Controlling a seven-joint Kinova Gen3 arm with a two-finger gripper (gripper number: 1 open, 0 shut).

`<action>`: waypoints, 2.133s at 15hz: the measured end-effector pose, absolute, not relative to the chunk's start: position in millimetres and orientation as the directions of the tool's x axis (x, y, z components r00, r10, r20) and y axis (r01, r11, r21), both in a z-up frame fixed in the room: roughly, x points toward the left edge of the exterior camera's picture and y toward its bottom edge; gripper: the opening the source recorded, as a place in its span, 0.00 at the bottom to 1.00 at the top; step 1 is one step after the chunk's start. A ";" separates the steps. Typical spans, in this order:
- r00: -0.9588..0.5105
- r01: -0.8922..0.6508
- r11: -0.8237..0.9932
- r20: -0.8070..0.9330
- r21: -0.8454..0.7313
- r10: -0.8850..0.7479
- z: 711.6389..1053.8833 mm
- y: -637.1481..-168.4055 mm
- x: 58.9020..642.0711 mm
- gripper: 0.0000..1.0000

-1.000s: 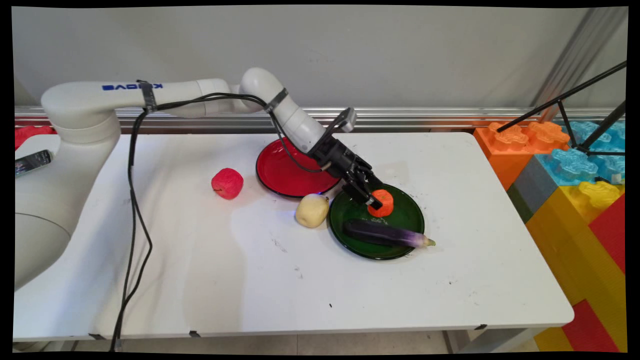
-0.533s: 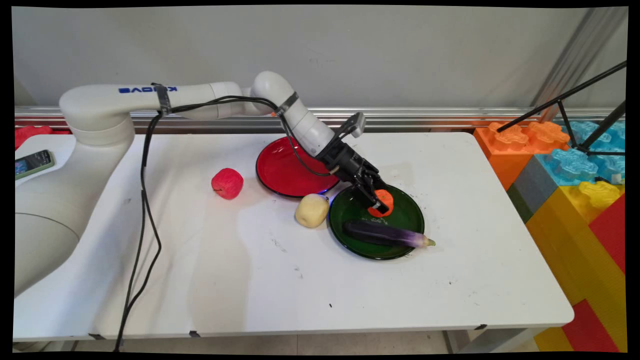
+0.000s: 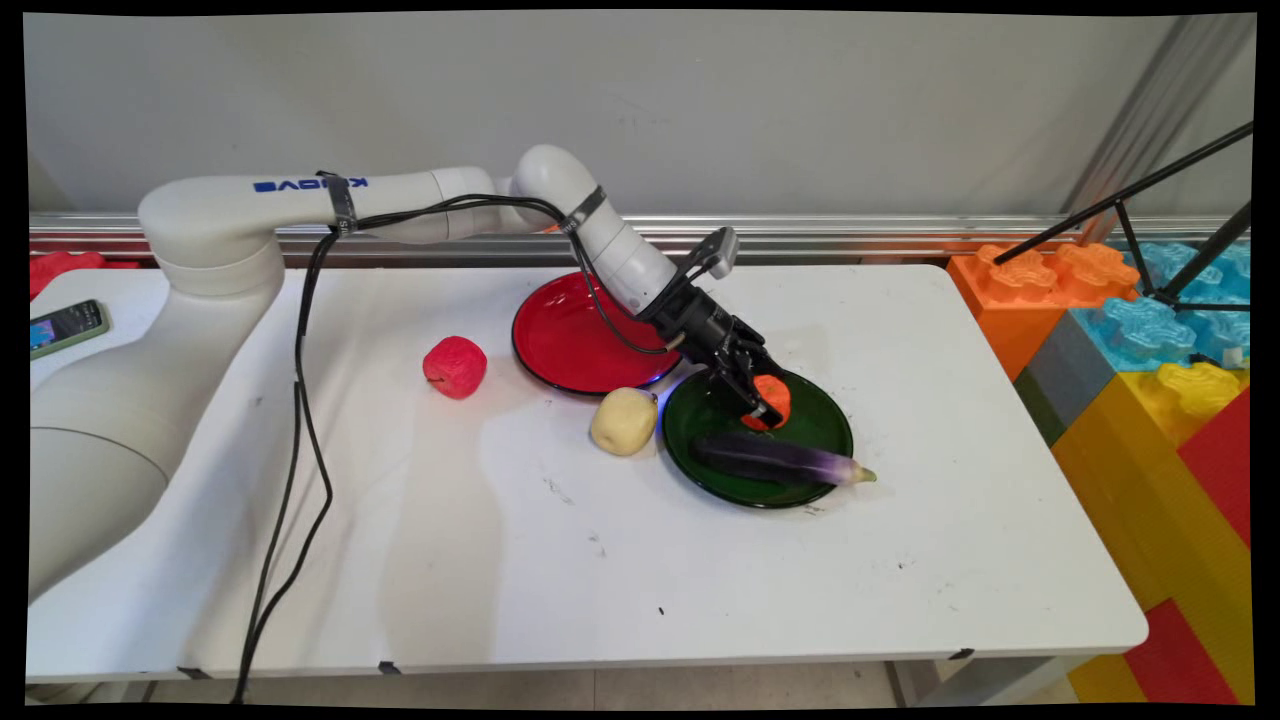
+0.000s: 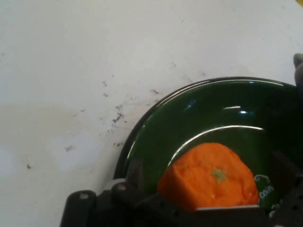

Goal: Pick up the mandarin from the green plate, then place the picked object on the table

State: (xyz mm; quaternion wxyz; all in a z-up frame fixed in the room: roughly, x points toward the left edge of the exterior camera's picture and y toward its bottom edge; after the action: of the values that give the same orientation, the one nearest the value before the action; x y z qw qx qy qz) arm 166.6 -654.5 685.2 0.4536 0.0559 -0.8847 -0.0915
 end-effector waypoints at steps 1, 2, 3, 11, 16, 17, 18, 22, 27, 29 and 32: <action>-0.582 -0.013 0.978 0.794 0.209 -0.178 685.8 -654.3 167.0 1.00; -0.581 -0.011 0.978 0.795 0.207 -0.175 686.2 -653.7 168.0 0.00; -0.581 -0.007 0.979 0.795 0.206 -0.172 686.5 -653.1 168.6 0.00; -0.575 0.008 0.977 0.800 0.212 -0.168 694.0 -646.6 174.8 0.00; -0.541 -0.006 0.976 0.820 0.217 -0.185 714.1 -646.3 182.2 0.00; -0.532 -0.013 0.975 0.825 0.220 -0.193 719.0 -645.9 185.0 0.00; -0.521 -0.023 0.974 0.829 0.223 -0.202 724.3 -645.3 188.7 0.00; -0.495 -0.055 0.971 0.839 0.231 -0.227 741.3 -636.7 208.4 0.00; -0.464 -0.095 0.967 0.849 0.236 -0.253 761.6 -609.9 247.6 0.00; -0.452 -0.099 0.968 0.857 0.229 -0.249 768.2 -595.7 264.1 0.00; -0.434 -0.097 0.973 0.871 0.210 -0.232 776.7 -572.9 293.0 0.00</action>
State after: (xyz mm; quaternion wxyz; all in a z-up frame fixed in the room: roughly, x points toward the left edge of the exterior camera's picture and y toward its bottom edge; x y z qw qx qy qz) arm 293.0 -572.9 776.7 0.5229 0.0975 -0.8443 -0.0642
